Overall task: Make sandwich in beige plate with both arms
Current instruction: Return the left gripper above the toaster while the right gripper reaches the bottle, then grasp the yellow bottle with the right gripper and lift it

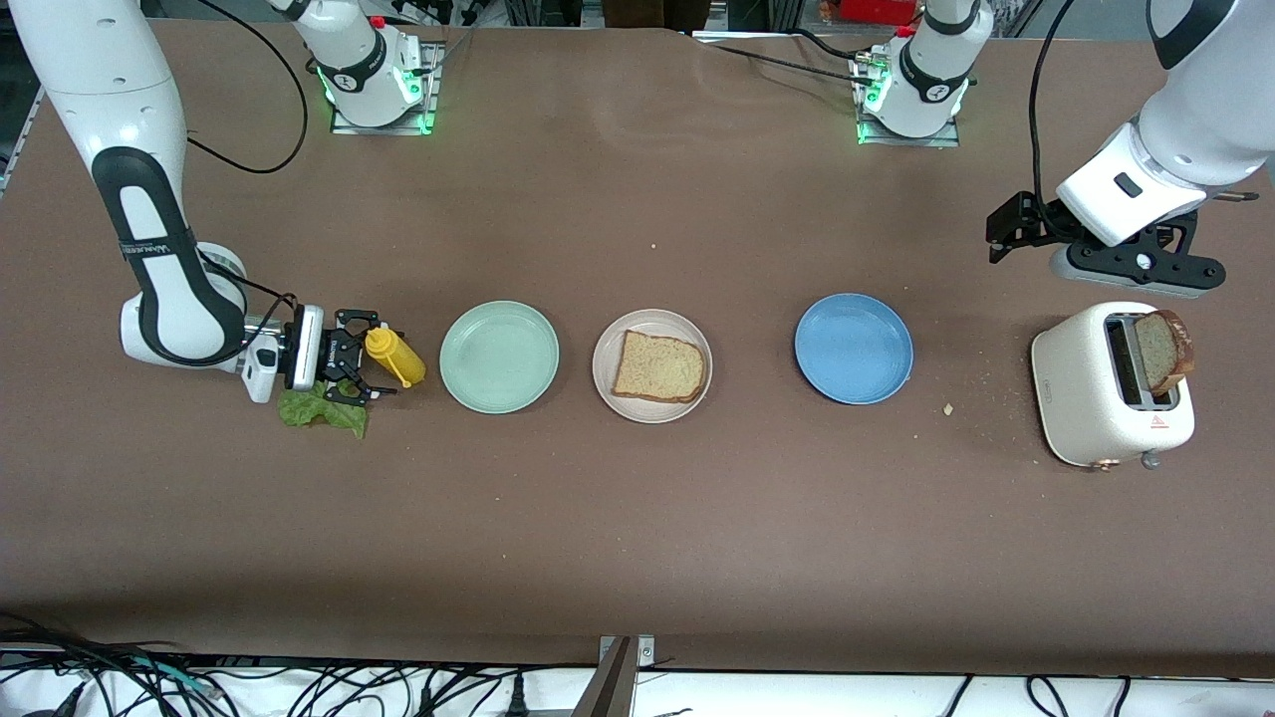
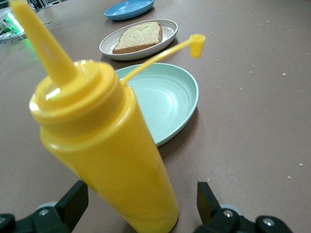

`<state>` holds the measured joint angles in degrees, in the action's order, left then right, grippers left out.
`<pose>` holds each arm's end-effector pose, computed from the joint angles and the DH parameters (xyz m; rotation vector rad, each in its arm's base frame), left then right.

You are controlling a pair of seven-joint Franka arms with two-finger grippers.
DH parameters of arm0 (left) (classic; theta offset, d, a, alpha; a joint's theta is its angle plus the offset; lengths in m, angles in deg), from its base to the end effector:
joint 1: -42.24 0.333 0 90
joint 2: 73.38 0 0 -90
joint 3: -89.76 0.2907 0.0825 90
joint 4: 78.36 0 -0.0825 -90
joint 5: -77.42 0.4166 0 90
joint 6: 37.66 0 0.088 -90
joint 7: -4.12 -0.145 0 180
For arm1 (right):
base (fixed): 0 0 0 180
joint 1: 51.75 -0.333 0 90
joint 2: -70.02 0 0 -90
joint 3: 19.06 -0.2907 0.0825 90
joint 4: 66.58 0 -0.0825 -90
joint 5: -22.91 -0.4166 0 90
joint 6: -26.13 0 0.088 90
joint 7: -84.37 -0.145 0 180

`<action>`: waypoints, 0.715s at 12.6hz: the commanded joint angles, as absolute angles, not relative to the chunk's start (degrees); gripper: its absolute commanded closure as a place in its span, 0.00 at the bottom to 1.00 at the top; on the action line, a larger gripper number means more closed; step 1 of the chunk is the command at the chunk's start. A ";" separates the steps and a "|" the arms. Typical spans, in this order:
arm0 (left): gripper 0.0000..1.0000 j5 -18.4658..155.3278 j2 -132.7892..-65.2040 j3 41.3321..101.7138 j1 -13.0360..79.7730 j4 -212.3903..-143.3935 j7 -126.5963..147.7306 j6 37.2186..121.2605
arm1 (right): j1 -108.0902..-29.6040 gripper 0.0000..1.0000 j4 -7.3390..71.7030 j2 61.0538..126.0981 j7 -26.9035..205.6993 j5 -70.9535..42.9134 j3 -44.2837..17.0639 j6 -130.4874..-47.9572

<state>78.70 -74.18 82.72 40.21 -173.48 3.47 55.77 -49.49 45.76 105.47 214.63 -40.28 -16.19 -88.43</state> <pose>0.5842 -0.0898 0.5130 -3.1058 0.2670 0.0650 0.5706 0.0318 0.0698 -1.7606 -1.4702 -0.6727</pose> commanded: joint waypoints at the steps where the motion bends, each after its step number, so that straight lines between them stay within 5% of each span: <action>1: 0.00 77.95 -73.38 82.38 40.75 -174.33 3.76 55.94 | -48.76 0.10 45.57 105.79 217.34 -41.69 -16.86 -89.35; 3: 0.00 77.95 -73.38 82.38 40.75 -174.33 3.76 55.94 | -48.76 0.60 45.83 105.97 219.79 -42.12 -17.30 -92.41; 6: 0.00 77.95 -73.38 82.38 40.84 -174.33 3.76 55.94 | -48.85 1.00 45.84 104.14 220.59 -42.13 -17.74 -94.62; 9: 0.00 77.95 -73.38 82.38 40.84 -174.33 3.76 55.94 | -49.37 1.00 46.01 100.62 216.93 -40.47 -18.44 -95.85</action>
